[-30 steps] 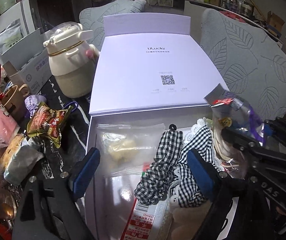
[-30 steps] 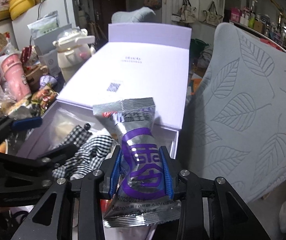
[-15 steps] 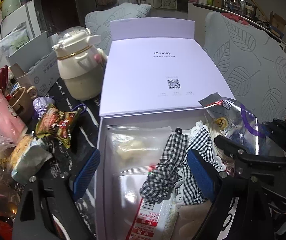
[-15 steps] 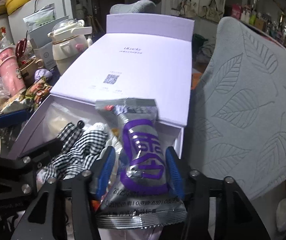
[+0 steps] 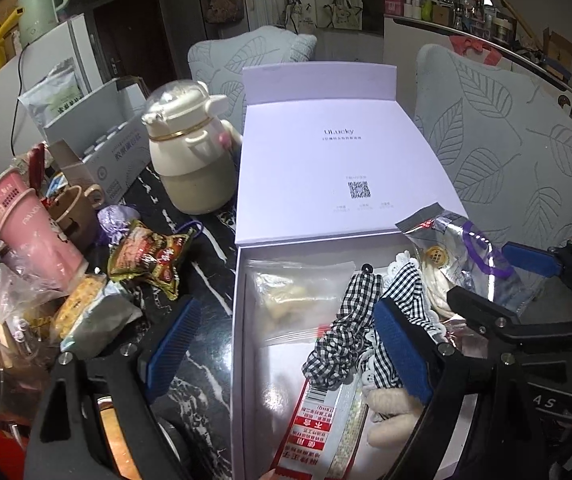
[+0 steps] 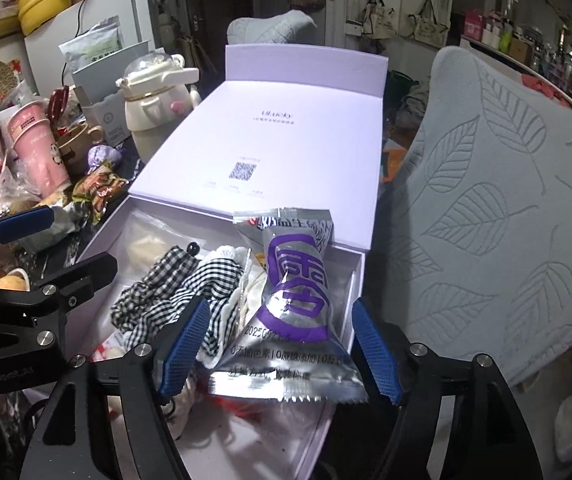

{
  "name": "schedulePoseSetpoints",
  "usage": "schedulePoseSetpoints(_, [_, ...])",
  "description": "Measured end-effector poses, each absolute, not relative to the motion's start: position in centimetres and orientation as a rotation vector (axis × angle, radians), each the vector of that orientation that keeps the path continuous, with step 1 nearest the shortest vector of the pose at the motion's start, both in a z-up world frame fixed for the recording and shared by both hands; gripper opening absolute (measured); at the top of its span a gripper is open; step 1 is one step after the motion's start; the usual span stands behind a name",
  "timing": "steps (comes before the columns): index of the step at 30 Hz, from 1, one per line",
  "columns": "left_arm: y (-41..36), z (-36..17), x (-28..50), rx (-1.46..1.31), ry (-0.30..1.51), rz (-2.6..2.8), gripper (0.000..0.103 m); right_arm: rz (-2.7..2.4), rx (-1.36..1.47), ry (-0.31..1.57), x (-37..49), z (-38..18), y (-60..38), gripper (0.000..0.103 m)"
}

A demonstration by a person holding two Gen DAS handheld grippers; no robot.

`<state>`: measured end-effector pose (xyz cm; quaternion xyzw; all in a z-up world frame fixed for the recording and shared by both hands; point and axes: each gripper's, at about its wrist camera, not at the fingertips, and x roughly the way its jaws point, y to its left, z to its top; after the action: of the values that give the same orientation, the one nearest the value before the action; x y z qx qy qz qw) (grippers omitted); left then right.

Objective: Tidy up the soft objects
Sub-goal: 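Open both grippers to drop the scrunchie and snack packet into the box, then withdraw both open grippers from the box back over the table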

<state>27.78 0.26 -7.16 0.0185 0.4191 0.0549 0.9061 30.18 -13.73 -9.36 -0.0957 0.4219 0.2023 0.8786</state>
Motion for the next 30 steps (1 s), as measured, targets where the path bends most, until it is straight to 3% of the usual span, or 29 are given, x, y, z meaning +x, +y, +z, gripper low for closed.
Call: schedulePoseSetpoints(30, [-3.3,6.3,15.9,0.059,0.577,0.105,0.090,0.357,-0.169,0.566,17.5,5.2,-18.9,0.078])
